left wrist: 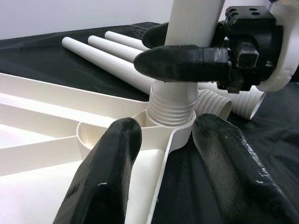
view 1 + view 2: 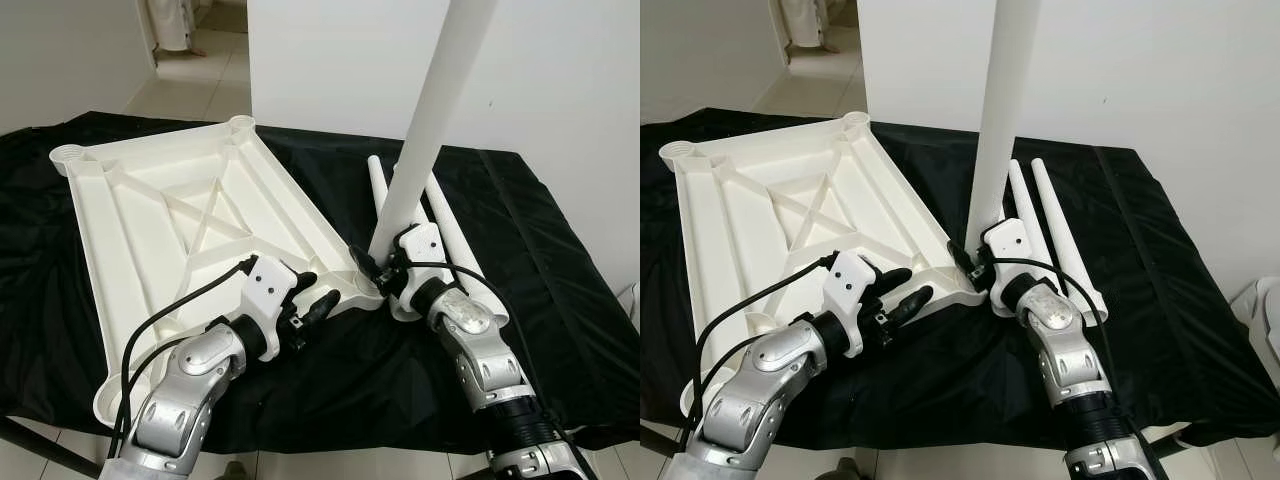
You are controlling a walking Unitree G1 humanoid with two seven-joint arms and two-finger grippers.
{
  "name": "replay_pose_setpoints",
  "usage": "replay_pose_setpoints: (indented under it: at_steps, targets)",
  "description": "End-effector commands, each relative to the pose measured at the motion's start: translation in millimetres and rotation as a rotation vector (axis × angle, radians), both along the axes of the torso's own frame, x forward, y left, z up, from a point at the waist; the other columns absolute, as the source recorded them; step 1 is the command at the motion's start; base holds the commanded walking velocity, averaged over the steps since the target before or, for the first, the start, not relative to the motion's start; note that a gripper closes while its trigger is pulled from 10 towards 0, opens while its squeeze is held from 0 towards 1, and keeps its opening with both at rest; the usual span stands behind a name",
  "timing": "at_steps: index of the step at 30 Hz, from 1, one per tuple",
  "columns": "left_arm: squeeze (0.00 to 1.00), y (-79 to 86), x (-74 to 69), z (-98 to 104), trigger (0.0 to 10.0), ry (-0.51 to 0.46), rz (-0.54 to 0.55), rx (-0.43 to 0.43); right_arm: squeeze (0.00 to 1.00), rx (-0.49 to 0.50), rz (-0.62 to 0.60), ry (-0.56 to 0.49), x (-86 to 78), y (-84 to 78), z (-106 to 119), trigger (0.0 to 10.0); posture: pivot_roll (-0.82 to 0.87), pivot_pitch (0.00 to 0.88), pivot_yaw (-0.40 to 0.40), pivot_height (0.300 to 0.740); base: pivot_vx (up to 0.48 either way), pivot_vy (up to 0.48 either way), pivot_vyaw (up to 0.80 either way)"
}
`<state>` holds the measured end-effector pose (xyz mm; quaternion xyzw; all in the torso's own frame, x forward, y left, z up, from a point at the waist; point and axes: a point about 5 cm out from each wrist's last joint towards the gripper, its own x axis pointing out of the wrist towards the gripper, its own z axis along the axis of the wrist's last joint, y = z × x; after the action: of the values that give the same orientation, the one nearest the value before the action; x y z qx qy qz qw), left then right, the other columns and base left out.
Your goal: Building children table
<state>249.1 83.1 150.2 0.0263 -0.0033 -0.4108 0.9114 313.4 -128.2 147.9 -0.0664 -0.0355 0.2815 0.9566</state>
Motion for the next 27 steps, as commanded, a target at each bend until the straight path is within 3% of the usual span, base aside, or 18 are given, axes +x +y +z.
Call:
replay_pose_setpoints:
  at_steps: [1, 11, 19, 27]
  targets:
    - [0.00, -1.3, -0.5, 1.8, 10.0, 0.000, 0.009, 0.000, 0.00, -0.001, -0.034, 0.105, -0.2, -7.6, -18.6, 10.0, 0.10, 0.018, -0.043, 0.740, 0.000, 0.000, 0.00]
    - [0.00, -1.7, -0.2, 3.8, 10.0, -0.005, 0.005, -0.002, 0.00, 0.143, -0.093, 0.205, 12.4, -11.7, -18.6, 10.0, 0.10, 0.014, -0.046, 0.740, 0.000, 0.000, 0.00]
    - [0.00, -2.1, -1.3, 5.1, 10.0, -0.008, 0.003, -0.007, 0.00, 0.220, -0.155, 0.259, 12.5, -12.2, -25.5, 10.0, 0.11, 0.010, -0.049, 0.740, 0.000, 0.000, 0.00]
    - [0.00, -1.5, -2.5, 5.3, 10.0, -0.007, 0.004, -0.005, 0.00, 0.232, -0.187, 0.208, 6.2, -14.7, -29.0, 10.0, 0.11, 0.012, -0.047, 0.740, 0.000, 0.000, 0.00]
